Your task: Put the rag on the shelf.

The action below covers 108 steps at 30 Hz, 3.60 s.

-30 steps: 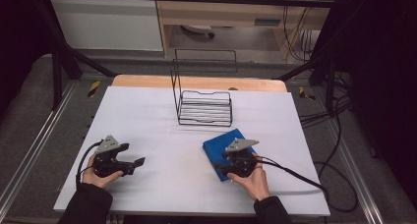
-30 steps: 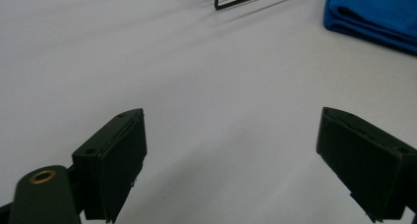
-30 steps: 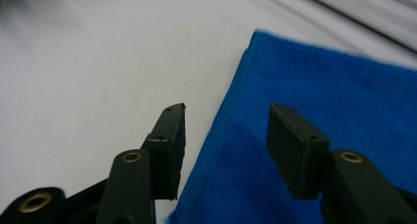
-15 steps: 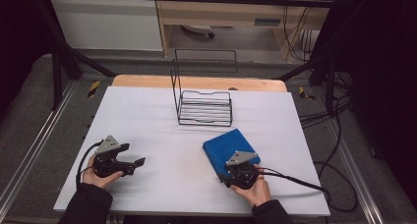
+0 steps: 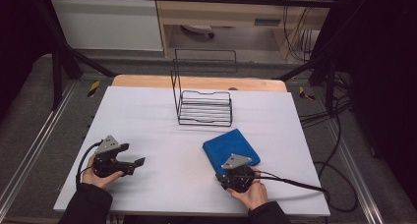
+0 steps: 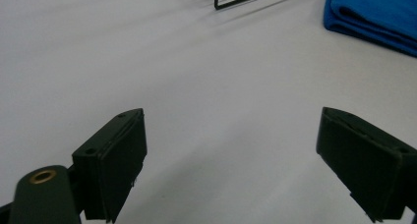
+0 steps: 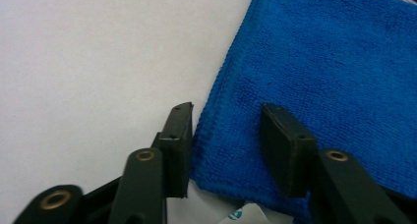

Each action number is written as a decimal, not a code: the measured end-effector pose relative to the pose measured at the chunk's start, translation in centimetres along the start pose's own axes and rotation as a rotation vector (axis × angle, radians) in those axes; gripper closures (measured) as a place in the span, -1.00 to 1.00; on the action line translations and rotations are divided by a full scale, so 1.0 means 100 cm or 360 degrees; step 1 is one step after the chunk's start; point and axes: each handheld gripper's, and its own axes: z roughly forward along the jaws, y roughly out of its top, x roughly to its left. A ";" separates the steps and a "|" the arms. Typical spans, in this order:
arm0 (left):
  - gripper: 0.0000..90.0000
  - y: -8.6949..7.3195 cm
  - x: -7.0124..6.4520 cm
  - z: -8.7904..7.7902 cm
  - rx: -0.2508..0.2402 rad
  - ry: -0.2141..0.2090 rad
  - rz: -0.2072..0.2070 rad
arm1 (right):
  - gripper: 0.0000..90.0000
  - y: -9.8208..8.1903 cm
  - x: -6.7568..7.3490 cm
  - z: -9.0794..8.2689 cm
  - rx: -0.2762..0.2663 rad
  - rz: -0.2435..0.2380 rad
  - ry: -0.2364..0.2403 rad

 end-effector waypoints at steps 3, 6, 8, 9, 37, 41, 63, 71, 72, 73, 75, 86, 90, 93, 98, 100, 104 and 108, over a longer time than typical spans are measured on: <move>-0.73 0.000 0.001 0.000 0.0001 0.0000 -0.0001 | 0.68 0.001 -0.003 -0.001 0.0012 -0.0004 -0.0017; -0.73 0.000 0.001 0.000 0.0002 0.0000 -0.0004 | 0.83 0.002 -0.010 -0.001 0.0014 0.0059 0.0020; -0.73 0.000 0.001 0.000 0.0000 0.0001 -0.0001 | 0.85 0.002 -0.013 -0.001 0.0011 0.0081 0.0044; -0.73 0.000 0.001 0.000 0.0000 0.0000 0.0000 | 0.87 0.002 -0.015 -0.001 0.0006 0.0100 0.0061; -0.73 0.000 0.002 0.000 0.0005 0.0020 -0.0011 | 0.90 0.060 0.037 0.022 -0.0201 0.0458 0.0389; -0.73 0.000 0.002 0.000 0.0007 0.0022 -0.0008 | 0.90 0.066 0.042 0.026 -0.0217 0.0455 0.0403; -0.77 0.001 0.001 0.000 0.0033 0.0019 -0.0010 | -0.12 0.073 0.045 0.033 -0.0255 0.0291 0.0475; -0.84 0.004 -0.002 0.004 0.0042 0.0034 -0.0018 | -0.63 0.054 0.000 0.014 -0.0315 0.0339 0.0354; -0.84 0.005 -0.002 0.004 0.0046 0.0033 -0.0014 | -0.63 0.054 0.000 0.014 -0.0315 0.0339 0.0354; -0.84 0.005 -0.003 0.005 0.0046 0.0031 -0.0017 | -0.71 0.047 -0.011 0.011 -0.0317 0.0339 0.0312; -0.84 0.006 -0.005 0.006 0.0046 0.0027 -0.0019 | -0.72 0.044 -0.016 0.010 -0.0320 0.0342 0.0298; -0.82 0.019 -0.017 0.014 0.0071 -0.0016 -0.0029 | -0.88 0.013 -0.059 -0.003 -0.0328 0.0384 0.0218; -0.82 0.027 -0.023 0.018 0.0066 -0.0031 -0.0014 | -0.90 0.006 -0.065 -0.005 -0.0340 0.0365 0.0195; -0.82 0.033 -0.029 0.021 0.0068 -0.0037 -0.0018 | -0.89 0.002 -0.066 -0.007 -0.0359 0.0362 0.0173; -0.76 0.046 -0.036 0.030 0.0095 -0.0030 -0.0008 | -0.90 0.001 -0.066 -0.006 -0.0329 0.0364 0.0158; -0.75 0.051 -0.037 0.037 0.0106 -0.0010 -0.0023 | -0.90 0.000 -0.065 -0.005 -0.0325 0.0361 0.0151; -0.67 0.061 -0.039 0.050 0.0109 0.0001 -0.0085 | -0.91 0.000 -0.066 -0.005 -0.0305 0.0356 0.0142; -0.59 0.069 -0.046 0.067 0.0171 0.0026 -0.0075 | -0.90 -0.001 -0.065 -0.002 -0.0291 0.0355 0.0149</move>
